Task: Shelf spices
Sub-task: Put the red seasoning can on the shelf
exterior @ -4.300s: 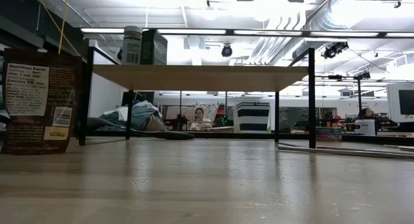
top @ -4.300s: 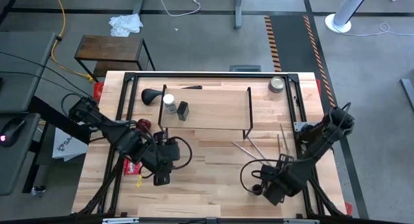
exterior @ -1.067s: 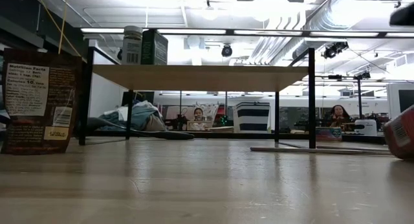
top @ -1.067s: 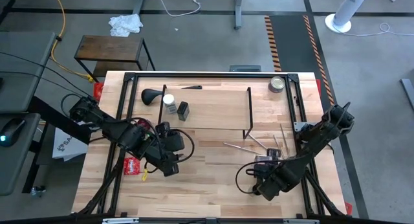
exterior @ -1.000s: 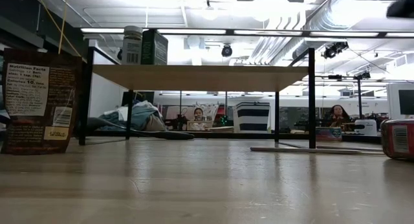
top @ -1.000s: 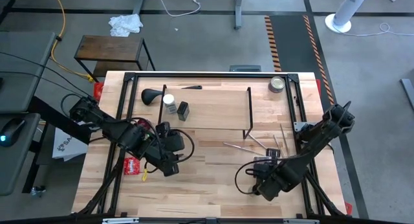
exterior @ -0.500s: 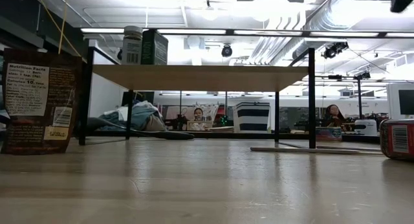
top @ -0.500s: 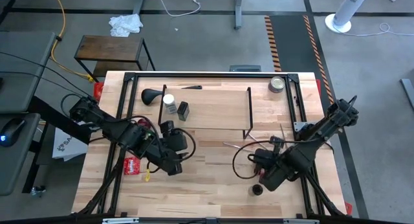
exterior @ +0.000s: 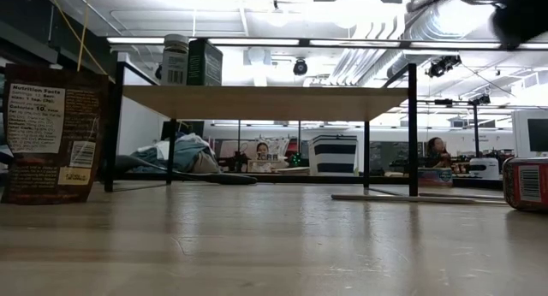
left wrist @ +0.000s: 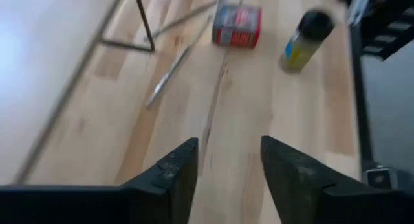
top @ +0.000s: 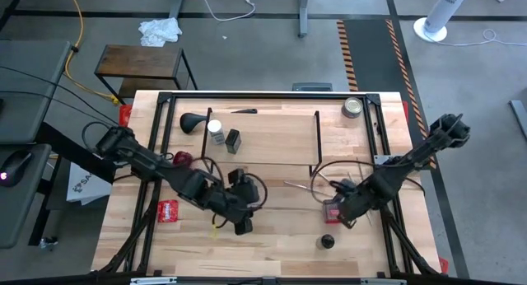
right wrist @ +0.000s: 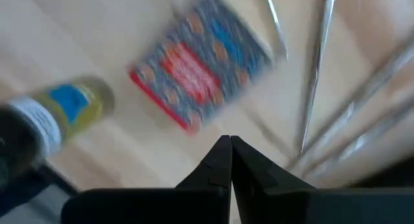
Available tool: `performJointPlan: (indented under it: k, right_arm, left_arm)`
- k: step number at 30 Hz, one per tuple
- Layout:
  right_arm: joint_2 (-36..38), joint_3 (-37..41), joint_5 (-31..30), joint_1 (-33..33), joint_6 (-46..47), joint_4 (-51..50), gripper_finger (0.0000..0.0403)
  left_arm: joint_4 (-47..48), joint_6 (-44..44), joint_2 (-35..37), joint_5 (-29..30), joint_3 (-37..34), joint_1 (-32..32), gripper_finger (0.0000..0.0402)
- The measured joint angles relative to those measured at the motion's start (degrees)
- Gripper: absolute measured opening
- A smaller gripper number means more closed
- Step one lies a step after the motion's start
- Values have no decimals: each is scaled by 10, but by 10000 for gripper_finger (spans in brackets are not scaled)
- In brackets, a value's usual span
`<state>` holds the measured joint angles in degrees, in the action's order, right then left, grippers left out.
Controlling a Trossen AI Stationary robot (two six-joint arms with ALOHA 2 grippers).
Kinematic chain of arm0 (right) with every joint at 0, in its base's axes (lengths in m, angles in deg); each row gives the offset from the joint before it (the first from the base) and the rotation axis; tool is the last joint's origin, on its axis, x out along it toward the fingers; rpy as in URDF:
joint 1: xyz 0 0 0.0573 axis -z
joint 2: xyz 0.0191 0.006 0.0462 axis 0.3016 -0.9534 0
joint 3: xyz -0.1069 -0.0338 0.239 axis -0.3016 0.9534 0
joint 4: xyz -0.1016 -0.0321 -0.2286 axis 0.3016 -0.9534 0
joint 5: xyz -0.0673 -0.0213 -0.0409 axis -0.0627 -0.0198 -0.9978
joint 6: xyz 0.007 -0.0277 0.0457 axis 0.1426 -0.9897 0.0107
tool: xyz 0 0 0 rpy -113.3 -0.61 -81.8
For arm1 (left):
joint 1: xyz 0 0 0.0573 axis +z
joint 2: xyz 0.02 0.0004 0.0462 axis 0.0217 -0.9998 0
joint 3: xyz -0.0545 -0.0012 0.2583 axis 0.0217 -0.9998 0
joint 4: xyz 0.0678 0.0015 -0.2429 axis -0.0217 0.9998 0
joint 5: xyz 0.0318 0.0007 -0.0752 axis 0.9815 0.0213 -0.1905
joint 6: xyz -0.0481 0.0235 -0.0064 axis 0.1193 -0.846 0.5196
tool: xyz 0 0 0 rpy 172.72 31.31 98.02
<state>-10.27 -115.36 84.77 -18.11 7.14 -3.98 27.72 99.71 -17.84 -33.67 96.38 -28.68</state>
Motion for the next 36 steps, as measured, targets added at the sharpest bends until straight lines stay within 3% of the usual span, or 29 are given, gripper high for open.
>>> performJointPlan:
  k: [4, 9, 20, 22, 26, 27, 32, 36]
  right_arm:
    - [52, 73, 13, -13, 112, 16, 0]
    - [69, 133, -16, -20, 208, 110, 0]
    - [-6, 149, -57, -9, 268, 166, 0]
    - [-33, 149, -83, -2, 250, 232, 0]
    - [-74, 145, -154, 17, 154, 492, 0]
    - [-81, 137, -157, 23, 144, 508, 0]
    - [-87, 76, -182, 33, 128, 380, 0]
    - [-71, 18, -191, 34, 65, 218, 0]
  left_arm:
    - [-2, 34, -32, -7, -23, -1, 114]
    - [1, 87, -47, -41, -38, -5, 13]
    - [47, 234, -38, -21, -99, -87, 1]
    - [37, 263, -38, -20, -114, -102, 1]
    - [38, 299, -38, -14, -131, -122, 1]
    - [33, 300, -38, -13, -133, -124, 1]
    - [-2, 260, -36, -22, -134, -117, 1]
    - [-41, 132, -35, -125, -127, -107, 1]
